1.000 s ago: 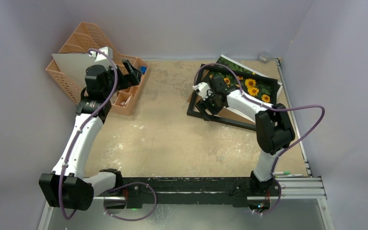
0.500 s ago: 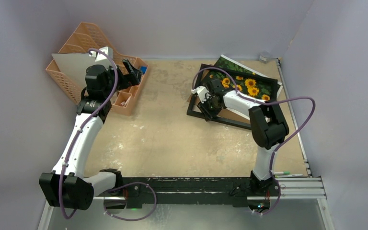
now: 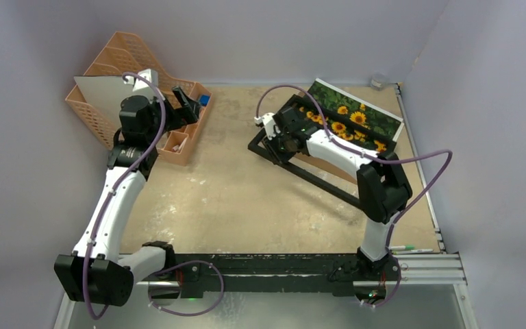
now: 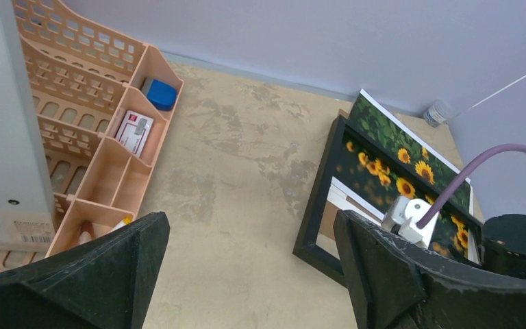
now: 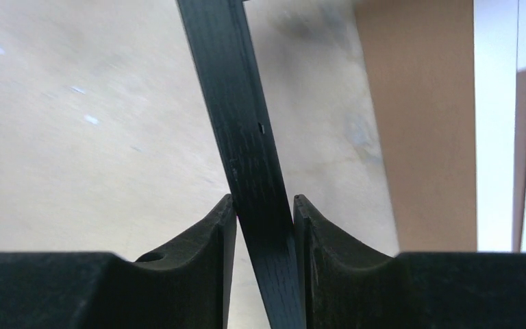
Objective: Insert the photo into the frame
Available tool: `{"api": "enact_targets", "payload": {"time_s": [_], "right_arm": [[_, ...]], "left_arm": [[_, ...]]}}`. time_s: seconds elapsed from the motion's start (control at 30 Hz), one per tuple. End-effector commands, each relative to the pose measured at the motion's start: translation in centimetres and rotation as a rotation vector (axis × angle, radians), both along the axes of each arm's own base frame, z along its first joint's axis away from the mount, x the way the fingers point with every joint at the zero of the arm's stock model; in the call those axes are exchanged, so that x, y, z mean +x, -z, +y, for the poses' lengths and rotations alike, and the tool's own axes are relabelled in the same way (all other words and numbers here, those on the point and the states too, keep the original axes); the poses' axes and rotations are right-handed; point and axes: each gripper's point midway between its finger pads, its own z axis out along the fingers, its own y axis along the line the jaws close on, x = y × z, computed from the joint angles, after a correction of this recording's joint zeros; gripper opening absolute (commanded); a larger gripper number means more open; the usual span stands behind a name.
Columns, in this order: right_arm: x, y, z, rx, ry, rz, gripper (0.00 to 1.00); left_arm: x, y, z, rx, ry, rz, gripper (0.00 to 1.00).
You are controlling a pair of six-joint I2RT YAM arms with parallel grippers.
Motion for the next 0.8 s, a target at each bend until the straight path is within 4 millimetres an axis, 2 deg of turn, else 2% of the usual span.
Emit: {"api": "enact_targets", "payload": {"time_s": [0.0, 0.2, 0.27, 0.37, 0.43, 0.57, 0.77], "right_arm": [[0.3, -7.7, 6.3, 0.227, 0.147, -0.098, 0.03], [0.2, -7.8, 12.2, 0.409, 0.419, 0.083, 0.0], [0.0, -8.9, 14.8, 0.514, 0.446, 0.157, 0.0], [0.6, -9.9, 17.6, 0.64, 0.532, 0.207, 0.0], [0.9, -9.4, 18.8, 0.664, 0.602, 0.238, 0.0], [1.0, -7.3, 21.4, 0.665, 0.711, 0.268, 0.0], [1.8, -4.4, 24.7, 0.663, 0.755, 0.245, 0.02]], "left_arm": [[-1.4, -0.6, 0.7, -0.011, -0.043, -0.016, 0.96], [-3.2, 1.3, 1.8, 0.009, -0.092, 0.039, 0.95], [-3.9, 2.0, 2.1, 0.016, -0.103, 0.06, 0.95], [-5.0, 3.3, 2.3, 0.029, -0.106, 0.097, 0.95], [-5.7, 4.1, 2.4, 0.033, -0.107, 0.124, 0.95], [-7.1, 6.2, 2.5, 0.038, -0.108, 0.182, 0.95], [-8.7, 9.3, 2.6, 0.035, -0.111, 0.279, 0.95]]}}
